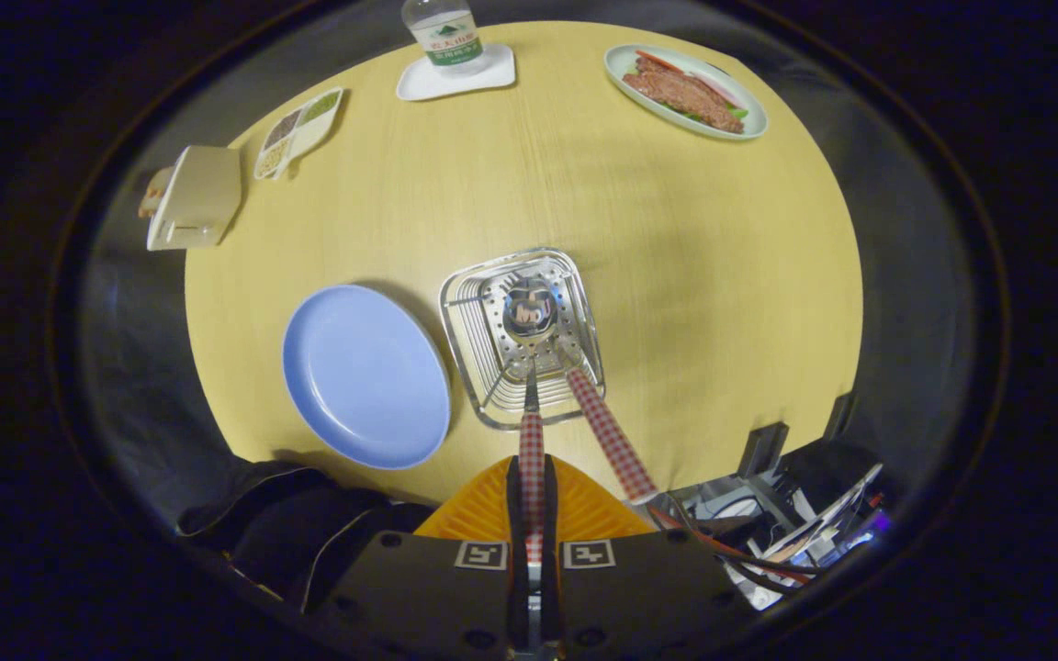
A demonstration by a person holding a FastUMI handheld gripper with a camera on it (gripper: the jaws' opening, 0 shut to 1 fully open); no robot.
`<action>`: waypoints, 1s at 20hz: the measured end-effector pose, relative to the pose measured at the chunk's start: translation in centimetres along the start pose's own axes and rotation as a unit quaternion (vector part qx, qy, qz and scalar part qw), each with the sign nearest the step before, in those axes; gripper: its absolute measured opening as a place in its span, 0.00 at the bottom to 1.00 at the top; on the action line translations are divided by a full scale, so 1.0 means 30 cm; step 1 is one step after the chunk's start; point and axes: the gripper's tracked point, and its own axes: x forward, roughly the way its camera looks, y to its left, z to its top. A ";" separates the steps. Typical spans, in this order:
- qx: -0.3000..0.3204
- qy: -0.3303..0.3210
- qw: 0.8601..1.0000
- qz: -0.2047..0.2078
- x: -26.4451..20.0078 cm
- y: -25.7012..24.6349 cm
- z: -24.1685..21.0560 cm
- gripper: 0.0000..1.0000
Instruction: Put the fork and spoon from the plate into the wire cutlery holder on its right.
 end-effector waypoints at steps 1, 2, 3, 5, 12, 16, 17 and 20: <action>-0.003 0.006 1.000 0.000 0.006 0.004 0.009 0.08; -0.006 0.009 1.000 0.000 0.014 0.004 0.019 0.17; -0.006 0.010 1.000 0.004 0.011 0.011 0.027 0.26; -0.006 -0.001 1.000 0.027 -0.001 0.045 0.047 0.44; 0.027 -0.122 0.987 0.097 -0.126 0.095 0.132 0.92; 0.035 -0.262 0.955 0.137 -0.269 0.112 0.198 0.98; 0.045 -0.295 0.943 0.149 -0.308 0.112 0.205 1.00; 0.091 -0.396 0.893 0.195 -0.469 0.110 0.213 1.00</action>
